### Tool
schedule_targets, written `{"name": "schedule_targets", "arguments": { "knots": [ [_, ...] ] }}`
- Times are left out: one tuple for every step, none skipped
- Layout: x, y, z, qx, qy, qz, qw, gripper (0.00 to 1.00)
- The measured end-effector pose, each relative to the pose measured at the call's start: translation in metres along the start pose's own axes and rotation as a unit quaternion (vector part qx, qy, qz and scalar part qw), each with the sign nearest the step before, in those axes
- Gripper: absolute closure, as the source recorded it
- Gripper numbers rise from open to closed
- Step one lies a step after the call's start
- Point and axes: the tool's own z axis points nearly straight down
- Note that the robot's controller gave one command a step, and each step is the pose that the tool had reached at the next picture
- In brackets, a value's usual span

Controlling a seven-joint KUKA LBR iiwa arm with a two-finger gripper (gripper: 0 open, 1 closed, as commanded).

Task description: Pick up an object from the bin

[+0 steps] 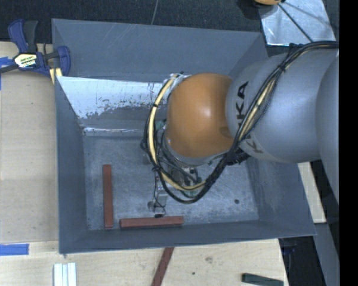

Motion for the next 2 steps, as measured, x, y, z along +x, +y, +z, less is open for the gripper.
{"name": "schedule_targets", "arguments": {
  "knots": [
    [-0.002, 0.0, -0.004, -0.001, -0.0037, 0.001, 1.0, 0.0],
    [0.007, 0.002, 0.065, -0.001, -0.0051, -0.054, 0.9986, 0.0]
  ]
}}
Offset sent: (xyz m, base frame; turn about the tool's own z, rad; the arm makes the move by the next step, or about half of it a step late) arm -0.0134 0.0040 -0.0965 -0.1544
